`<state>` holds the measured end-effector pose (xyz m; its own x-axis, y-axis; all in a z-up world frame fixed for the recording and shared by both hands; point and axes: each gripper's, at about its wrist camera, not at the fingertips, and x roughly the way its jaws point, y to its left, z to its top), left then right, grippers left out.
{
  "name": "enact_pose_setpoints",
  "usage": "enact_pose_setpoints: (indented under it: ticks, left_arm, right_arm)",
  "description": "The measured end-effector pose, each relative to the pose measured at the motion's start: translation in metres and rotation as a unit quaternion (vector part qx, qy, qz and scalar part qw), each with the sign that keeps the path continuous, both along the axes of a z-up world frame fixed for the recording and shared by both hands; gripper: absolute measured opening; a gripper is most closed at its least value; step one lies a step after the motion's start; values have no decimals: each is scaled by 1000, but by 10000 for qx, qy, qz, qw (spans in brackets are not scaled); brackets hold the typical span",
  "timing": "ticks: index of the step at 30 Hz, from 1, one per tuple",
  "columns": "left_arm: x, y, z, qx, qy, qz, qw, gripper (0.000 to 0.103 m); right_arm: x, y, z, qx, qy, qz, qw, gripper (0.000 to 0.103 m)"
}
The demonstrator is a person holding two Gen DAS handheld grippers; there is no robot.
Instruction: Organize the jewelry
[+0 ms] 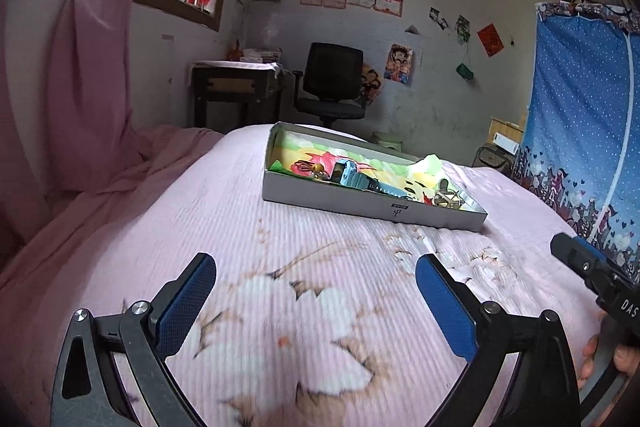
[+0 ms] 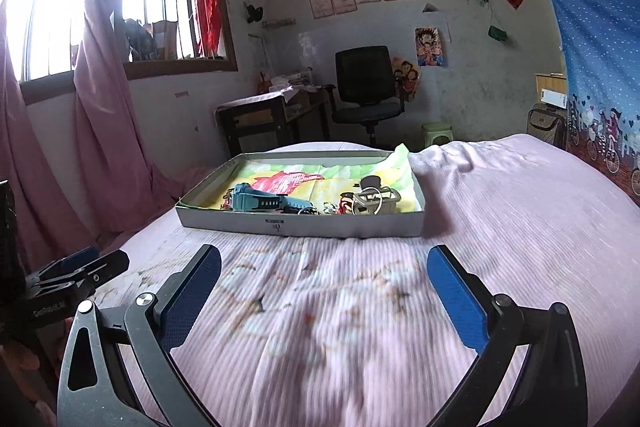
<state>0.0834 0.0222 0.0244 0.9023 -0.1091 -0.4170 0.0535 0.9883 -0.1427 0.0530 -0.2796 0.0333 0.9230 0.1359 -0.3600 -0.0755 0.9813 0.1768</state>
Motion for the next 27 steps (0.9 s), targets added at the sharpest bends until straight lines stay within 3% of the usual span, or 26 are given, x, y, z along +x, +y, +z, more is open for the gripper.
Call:
enact_pose_setpoints:
  ticks: [14,27]
  left_arm:
    - [-56,-13,-7,179,-503,211,9984,101]
    - [-63,-20,-15,379,-600,403,9967,101]
  right_arm:
    - [-44,2,-5,-279,-242,-118,9992,101]
    - [-54,-1,-17,-277,-398,-124,9987,101]
